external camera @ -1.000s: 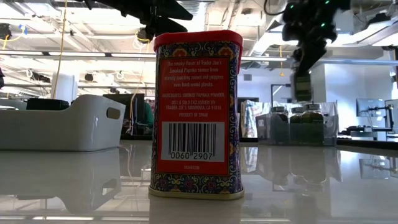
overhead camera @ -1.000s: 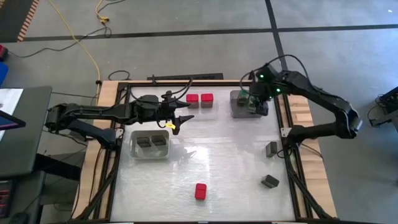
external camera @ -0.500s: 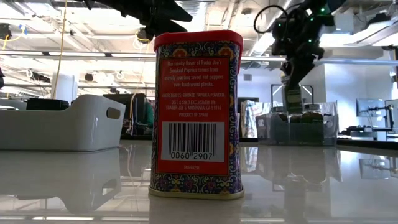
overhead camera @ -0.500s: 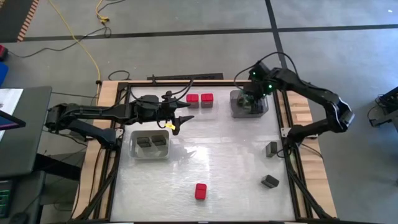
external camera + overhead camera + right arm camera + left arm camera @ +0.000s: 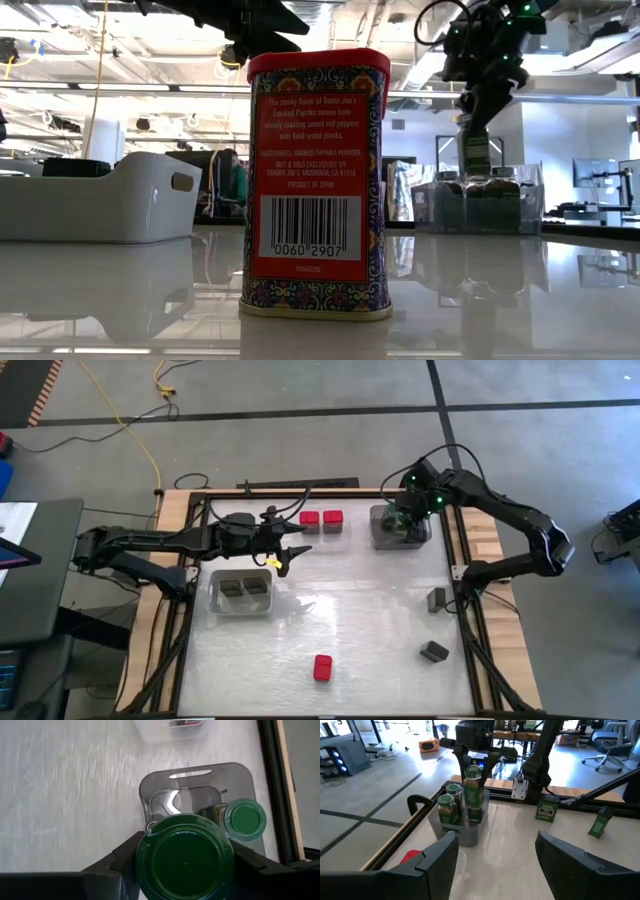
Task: Sort spices by type
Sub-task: Put the green seasoning bottle into the black bin
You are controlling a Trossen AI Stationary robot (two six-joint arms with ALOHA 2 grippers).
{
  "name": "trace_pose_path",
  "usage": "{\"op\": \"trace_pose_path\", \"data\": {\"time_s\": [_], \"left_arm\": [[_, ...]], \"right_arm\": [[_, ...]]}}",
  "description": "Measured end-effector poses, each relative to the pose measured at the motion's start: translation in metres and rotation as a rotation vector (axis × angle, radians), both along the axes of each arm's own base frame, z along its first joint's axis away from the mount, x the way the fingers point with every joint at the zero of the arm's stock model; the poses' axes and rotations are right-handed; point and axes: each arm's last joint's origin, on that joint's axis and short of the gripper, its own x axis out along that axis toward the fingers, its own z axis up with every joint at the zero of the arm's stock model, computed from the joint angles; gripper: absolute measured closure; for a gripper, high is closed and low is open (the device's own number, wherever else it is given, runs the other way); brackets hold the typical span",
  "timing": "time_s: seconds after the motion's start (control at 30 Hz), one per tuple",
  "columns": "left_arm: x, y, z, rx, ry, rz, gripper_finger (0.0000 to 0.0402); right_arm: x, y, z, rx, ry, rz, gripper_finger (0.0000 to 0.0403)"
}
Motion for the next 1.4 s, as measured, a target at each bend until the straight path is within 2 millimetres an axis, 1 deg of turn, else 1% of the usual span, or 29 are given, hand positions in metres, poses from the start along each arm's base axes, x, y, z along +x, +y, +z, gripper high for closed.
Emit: {"op": "trace_pose_path", "data": {"time_s": [1.17, 1.3, 1.4], "left_arm": [[0.0, -0.0001, 0.0, -0.014, -0.004, 0.002, 0.0147], [0.0, 0.0, 0.0, -0.014, -0.004, 0.003, 0.0147], [0.0, -0.0001, 0.0, -0.014, -0.004, 0.002, 0.0147]], "right_arm": [[-0.0007, 0.0015, -0.0005, 0.025, -0.002, 0.014, 0.0178], [-0.0036, 0.0018, -0.0015, 0.042, 0.017, 0.011, 0.0178], [-0.0097, 0.0013, -0.0042, 0.052, -0.009, 0.012, 0.0178]]}}
